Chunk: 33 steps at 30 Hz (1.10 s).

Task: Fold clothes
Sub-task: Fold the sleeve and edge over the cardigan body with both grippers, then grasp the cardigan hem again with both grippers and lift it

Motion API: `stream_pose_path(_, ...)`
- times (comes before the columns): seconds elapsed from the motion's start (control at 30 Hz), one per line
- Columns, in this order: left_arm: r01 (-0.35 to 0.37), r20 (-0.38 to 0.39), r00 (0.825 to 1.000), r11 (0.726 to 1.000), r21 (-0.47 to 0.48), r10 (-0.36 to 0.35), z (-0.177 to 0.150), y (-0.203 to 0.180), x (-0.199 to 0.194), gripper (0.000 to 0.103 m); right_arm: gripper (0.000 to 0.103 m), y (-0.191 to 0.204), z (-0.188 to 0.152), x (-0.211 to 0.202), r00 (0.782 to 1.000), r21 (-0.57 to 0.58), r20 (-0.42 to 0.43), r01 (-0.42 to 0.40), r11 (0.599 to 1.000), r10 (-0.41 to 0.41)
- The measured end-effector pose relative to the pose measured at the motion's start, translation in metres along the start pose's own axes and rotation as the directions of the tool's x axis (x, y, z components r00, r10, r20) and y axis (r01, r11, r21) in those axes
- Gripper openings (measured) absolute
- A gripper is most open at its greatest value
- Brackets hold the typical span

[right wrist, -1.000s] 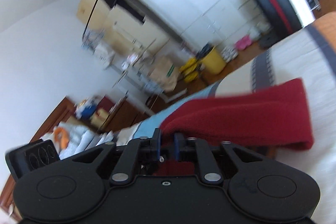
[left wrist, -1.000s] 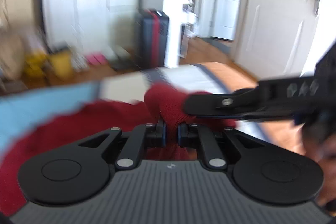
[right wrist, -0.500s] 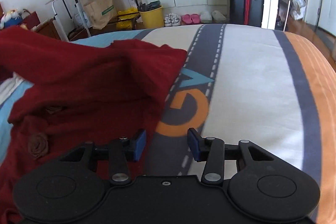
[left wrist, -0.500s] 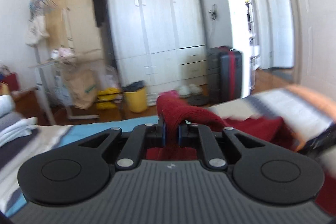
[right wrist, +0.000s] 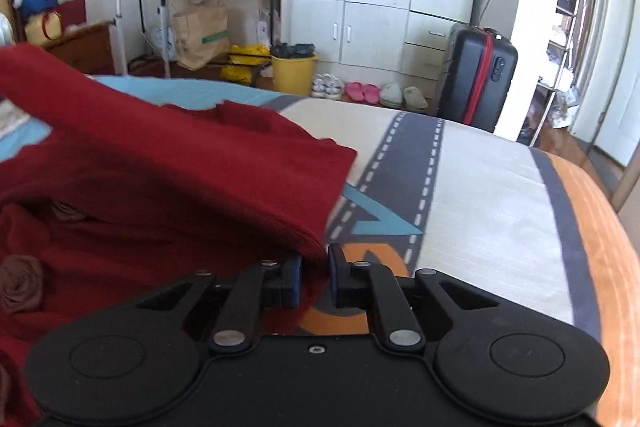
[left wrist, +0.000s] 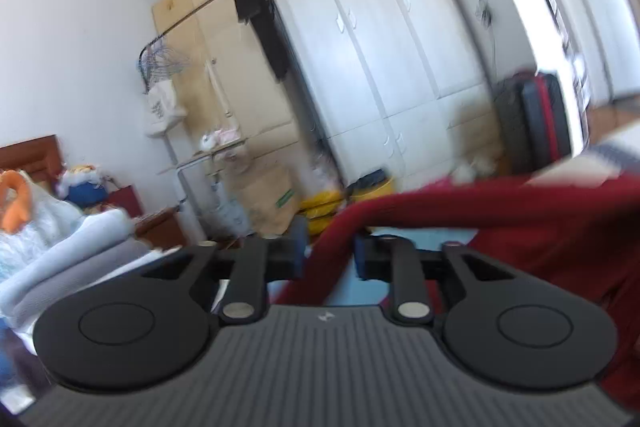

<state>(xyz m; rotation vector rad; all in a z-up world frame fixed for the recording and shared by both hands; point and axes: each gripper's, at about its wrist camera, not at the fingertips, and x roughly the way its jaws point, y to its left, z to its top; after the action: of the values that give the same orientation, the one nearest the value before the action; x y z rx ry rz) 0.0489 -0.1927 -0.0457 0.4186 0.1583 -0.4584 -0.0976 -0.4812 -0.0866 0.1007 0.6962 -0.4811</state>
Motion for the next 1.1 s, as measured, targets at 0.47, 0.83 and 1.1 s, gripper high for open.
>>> stream_pose_path(0.47,0.053,-0.553,0.751,0.868,-0.494,-0.361,-0.05,0.075,0.031,0.048,0.016,0.002,0.012,-0.02,0.992,0.118,-0.118,-0.034,0.992,0.048)
stream_pose_path(0.83,0.27,-0.494,0.496,0.667,-0.694,-0.714,-0.076,0.051,-0.015,0.075,0.06,-0.006,0.004,-0.105,0.921,0.242,-0.225,-0.264,0.934,0.319)
stream_pose_path(1.1,0.442,-0.405,0.305,0.505,-0.741,-0.862,-0.083,0.026,-0.053,0.077,0.061,-0.031,-0.03,-0.102,0.848,0.345,-0.349,-0.279,0.896,0.399)
